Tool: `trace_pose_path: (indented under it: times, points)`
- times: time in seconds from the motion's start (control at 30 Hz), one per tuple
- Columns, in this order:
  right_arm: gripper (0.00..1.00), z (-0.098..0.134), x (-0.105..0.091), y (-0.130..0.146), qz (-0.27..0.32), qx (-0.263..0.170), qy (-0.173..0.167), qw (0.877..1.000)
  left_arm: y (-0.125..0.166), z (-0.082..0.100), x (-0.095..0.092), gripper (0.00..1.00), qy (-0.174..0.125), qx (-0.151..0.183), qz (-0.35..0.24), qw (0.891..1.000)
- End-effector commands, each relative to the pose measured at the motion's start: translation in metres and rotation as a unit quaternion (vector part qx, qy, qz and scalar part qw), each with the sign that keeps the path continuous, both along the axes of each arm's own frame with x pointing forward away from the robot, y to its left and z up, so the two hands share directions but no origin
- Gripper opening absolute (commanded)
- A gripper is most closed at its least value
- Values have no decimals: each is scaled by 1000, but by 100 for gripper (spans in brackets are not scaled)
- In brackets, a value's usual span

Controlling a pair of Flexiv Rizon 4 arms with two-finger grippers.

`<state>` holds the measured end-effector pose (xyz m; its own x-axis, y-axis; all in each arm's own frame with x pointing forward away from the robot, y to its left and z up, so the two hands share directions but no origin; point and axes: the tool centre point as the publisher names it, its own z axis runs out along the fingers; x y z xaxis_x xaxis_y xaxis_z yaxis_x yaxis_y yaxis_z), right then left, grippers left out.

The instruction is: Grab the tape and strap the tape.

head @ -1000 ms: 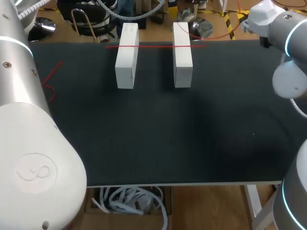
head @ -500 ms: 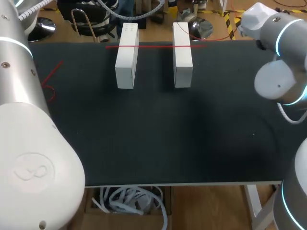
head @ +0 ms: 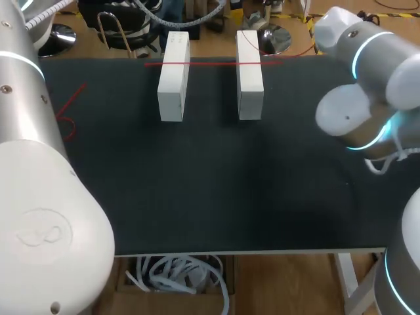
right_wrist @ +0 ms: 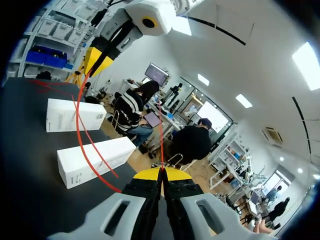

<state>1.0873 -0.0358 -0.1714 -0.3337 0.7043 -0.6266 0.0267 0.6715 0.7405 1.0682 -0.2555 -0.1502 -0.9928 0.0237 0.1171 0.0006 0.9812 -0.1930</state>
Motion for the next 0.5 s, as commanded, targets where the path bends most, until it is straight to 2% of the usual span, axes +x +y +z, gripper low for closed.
trace_pose_path:
  times: [0.03, 0.2, 0.4, 0.5]
  points:
    - [0, 2, 1, 11, -150, -84, 112, 979, -1, 1, 1, 0, 1, 2, 0, 1000]
    - [0, 2, 1, 18, -139, -115, 118, 976, -1, 1, 1, 0, 1, 2, 0, 1000]
    - [0, 0, 1, 23, -119, -163, 110, 973, -1, 1, 1, 0, 1, 2, 0, 1000]
    - [0, 0, 2, 26, -113, -166, 115, 973, -1, 1, 1, 0, 1, 2, 0, 1000]
